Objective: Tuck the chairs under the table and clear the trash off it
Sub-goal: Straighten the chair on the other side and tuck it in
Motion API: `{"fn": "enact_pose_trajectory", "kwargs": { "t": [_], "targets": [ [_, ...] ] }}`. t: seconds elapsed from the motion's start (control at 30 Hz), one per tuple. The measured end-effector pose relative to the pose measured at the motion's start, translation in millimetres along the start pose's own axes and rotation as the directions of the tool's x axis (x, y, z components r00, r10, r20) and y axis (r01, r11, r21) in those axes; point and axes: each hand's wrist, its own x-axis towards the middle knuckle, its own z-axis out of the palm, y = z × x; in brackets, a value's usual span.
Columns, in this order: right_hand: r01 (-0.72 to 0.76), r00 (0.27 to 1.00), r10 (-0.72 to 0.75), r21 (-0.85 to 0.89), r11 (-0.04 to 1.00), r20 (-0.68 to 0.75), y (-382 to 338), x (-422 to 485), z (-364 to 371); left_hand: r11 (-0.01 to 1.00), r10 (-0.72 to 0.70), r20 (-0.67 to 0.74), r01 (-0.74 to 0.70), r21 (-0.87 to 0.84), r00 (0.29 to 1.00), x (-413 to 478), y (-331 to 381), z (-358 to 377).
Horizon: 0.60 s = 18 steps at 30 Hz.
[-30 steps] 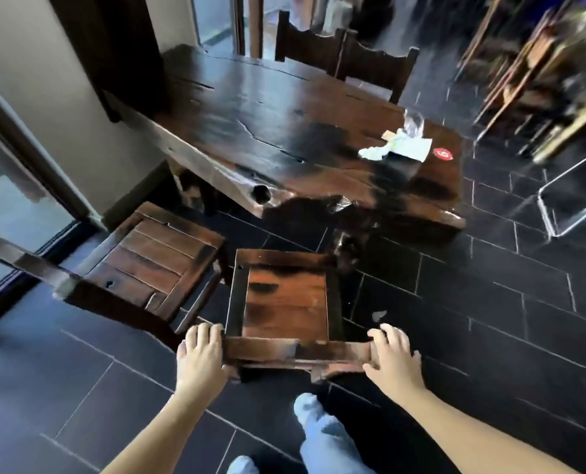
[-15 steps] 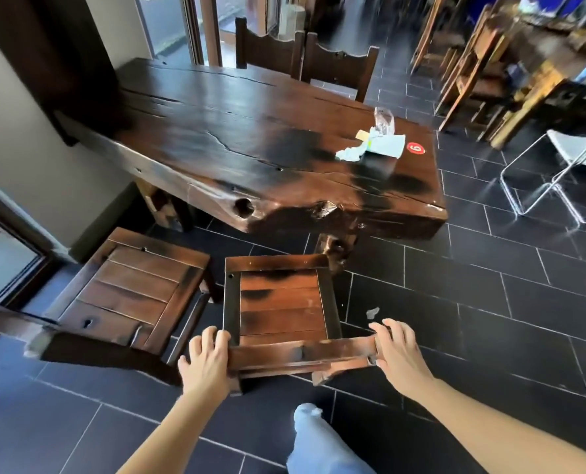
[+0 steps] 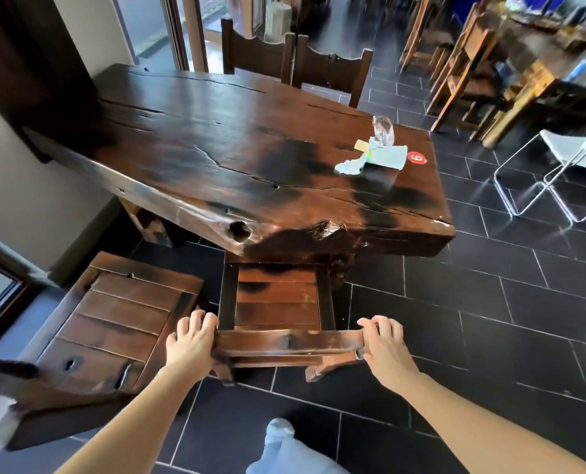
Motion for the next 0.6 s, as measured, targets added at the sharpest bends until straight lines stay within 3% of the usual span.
{"fn": "enact_pose_trajectory", "kwargs": {
  "t": [0.3,0.6],
  "targets": [
    [-0.069,0.997,0.071,0.094,0.993,-0.020,-33,16,-11,0.999,-0.015,0.077,0.018,-0.035,0.997,36,-18,-24],
    [-0.219,0.975,0.196,0.314,0.924,0.103,-47,11,-45,0.999,0.038,0.136,-0.034,-0.033,0.990,35,-26,-30]
  ]
}}
